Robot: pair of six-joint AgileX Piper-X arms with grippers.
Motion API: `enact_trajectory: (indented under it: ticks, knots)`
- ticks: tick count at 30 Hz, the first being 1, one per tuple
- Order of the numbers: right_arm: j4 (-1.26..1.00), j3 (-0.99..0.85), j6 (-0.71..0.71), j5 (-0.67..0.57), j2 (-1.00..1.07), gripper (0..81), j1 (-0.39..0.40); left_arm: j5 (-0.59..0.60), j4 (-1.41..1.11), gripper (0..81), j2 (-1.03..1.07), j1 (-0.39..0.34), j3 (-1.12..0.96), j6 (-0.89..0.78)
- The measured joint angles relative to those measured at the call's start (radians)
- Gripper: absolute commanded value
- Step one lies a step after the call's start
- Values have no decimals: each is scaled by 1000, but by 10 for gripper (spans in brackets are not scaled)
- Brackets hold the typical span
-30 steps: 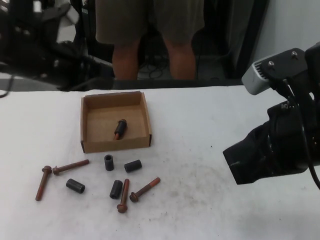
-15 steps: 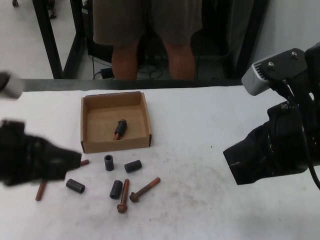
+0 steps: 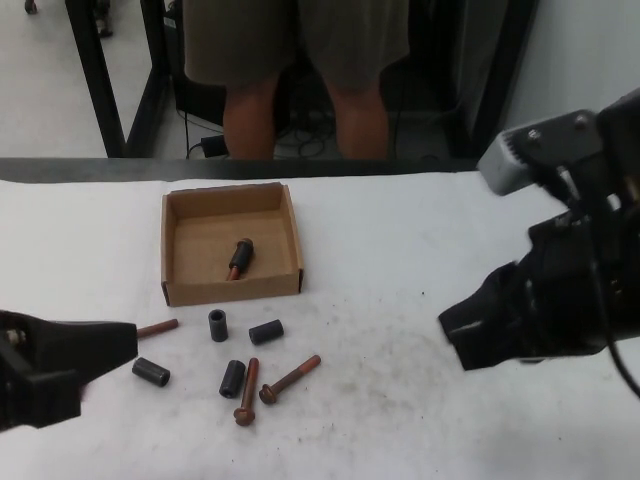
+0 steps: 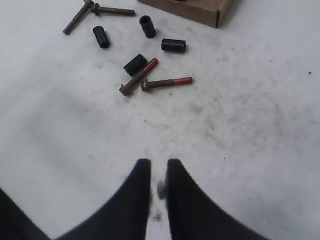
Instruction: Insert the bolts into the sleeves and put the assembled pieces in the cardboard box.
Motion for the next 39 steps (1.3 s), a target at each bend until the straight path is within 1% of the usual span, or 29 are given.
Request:
enact_trajectory:
  ticks: [1, 5, 6, 7, 8, 10, 12, 13, 16, 20, 22, 29, 32, 39]
  knots:
    - [0, 0, 0, 0, 4, 225, 0, 1, -5, 8, -5, 0, 0, 0]
    - [-16, 0, -178, -7, 96, 226, 0, 4, -5, 8, -4, 0, 0, 0]
    - [-18, 0, -188, -7, 101, 233, 0, 11, -5, 8, -4, 0, 0, 0]
    - [-26, -5, -289, -7, 146, 251, 0, 17, -5, 8, -4, 0, 0, 0]
    - [-28, -11, -356, -7, 174, 275, 0, 28, -5, 8, -4, 0, 0, 0]
    - [-38, -28, -514, -7, 227, 368, 0, 48, -5, 8, -4, 0, 0, 0]
    - [-76, -39, -661, -7, 272, 421, 0, 60, -8, 8, -4, 0, 0, 0]
    - [-98, -42, -708, -7, 289, 415, 0, 66, -20, 8, -4, 0, 0, 0]
    - [-219, -46, -839, -7, 353, 363, 11, 71, -40, 8, -4, 0, 0, 0]
    - [-327, -48, -957, -1, 406, 351, 32, 77, -83, 8, -4, 0, 0, 0]
    - [-350, -51, -985, 8, 419, 351, 40, 77, -95, 8, -4, 0, 0, 4]
    - [-439, -106, -1167, 64, 536, 351, 90, 77, -101, 8, -4, 0, 0, 8]
    - [-443, -118, -1198, 79, 559, 351, 95, 77, -101, 8, -4, 0, 0, 8]
    - [-440, -192, -1307, 128, 685, 351, 97, 77, -101, 8, -4, 0, 0, 31]
